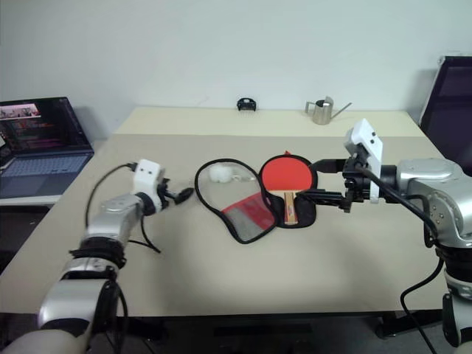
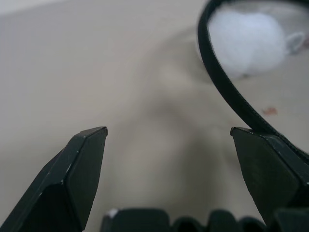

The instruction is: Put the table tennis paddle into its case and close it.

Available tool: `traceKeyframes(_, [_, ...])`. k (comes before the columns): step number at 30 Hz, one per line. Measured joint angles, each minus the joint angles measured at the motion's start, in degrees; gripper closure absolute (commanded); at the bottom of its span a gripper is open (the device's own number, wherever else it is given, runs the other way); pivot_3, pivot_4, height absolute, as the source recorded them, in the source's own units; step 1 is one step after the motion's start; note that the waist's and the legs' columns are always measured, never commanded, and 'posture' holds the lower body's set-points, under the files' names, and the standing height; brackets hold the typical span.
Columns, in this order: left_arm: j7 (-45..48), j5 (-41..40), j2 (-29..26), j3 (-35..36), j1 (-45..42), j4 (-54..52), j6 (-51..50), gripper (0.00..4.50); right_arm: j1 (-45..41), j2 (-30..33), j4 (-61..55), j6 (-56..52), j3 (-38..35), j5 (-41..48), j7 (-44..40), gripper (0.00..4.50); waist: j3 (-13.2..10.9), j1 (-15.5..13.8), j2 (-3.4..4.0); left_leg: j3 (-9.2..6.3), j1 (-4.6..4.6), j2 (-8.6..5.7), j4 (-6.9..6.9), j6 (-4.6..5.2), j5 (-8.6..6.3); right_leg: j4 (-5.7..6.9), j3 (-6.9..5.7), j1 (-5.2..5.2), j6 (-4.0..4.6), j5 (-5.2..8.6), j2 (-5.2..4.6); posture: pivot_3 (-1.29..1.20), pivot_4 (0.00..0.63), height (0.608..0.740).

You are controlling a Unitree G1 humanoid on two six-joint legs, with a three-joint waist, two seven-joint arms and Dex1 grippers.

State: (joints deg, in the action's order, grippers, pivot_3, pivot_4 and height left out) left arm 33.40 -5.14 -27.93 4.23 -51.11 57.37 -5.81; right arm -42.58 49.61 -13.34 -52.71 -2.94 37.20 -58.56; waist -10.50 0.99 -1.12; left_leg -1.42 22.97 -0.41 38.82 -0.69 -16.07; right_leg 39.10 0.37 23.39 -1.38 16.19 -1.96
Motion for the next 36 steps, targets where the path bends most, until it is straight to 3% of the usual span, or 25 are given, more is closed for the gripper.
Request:
traceKeyframes(8, [9.87, -1.59, 5.4, 0.15, -2.64, 2.32, 1.41, 0.0, 0.46, 1.58, -0.2, -0.19, -0.96, 0.16, 0.12, 0.02, -0.01, -0.39, -0.02, 0.01, 0.01, -0.01, 0.0, 0.0, 0.0, 0.0, 0.0, 0.01, 0.0, 0.0, 0.0, 0.0, 0.15, 0.74])
traceKeyframes(14, [17.49, -5.95, 8.22, 0.54, -2.39, -7.68, -2.84, 0.0, 0.71, 2.43, -0.25, -0.32, -2.78, 0.69, 0.29, 0.02, -0.01, -0.5, -0.02, 0.01, 0.01, -0.01, 0.03, 0.0, 0.0, 0.01, 0.02, 0.0, 0.0, 0.0, 0.0, 0.0, 0.15, 0.74])
traceKeyframes(21, [18.53, -8.67, 15.23, -1.93, -2.52, -19.25, -9.17, 0.0, 0.82, 2.64, -0.19, -0.36, -2.88, 1.34, 0.62, 0.02, -0.01, -0.74, -0.02, 0.03, 0.0, -0.01, 0.04, 0.0, 0.0, 0.03, 0.04, 0.0, 0.0, 0.0, 0.0, 0.0, 0.15, 0.74])
traceKeyframes(28, [14.55, -6.26, 22.53, -4.1, -7.13, -10.12, -4.23, 0.0, 1.35, 2.73, -0.22, -0.54, -4.84, 2.39, 2.35, 0.02, -0.01, -0.82, -0.03, 0.06, 0.0, -0.02, 0.06, 0.01, 0.0, 0.03, 0.05, 0.0, -0.01, 0.0, 0.01, 0.0, 0.15, 0.74])
traceKeyframes(32, [12.92, -5.49, 24.52, -3.86, -9.5, -2.99, -0.29, 0.0, 2.03, 2.74, -0.49, -1.17, -5.0, 2.53, 3.65, 0.02, -0.02, -0.76, -0.03, 0.06, -0.01, -0.02, 0.05, 0.01, 0.0, 0.04, 0.05, 0.0, -0.01, 0.0, 0.02, 0.0, 0.15, 0.74])
traceKeyframes(36, [15.63, -6.19, 24.49, -3.5, -9.66, -2.48, 1.18, 0.0, 3.61, 2.57, -1.76, -1.7, -5.27, 3.25, 5.1, 0.02, -0.02, -0.76, -0.04, 0.07, -0.01, -0.02, 0.05, 0.01, 0.0, 0.03, 0.07, 0.0, -0.01, -0.01, 0.02, 0.0, 0.15, 0.74])
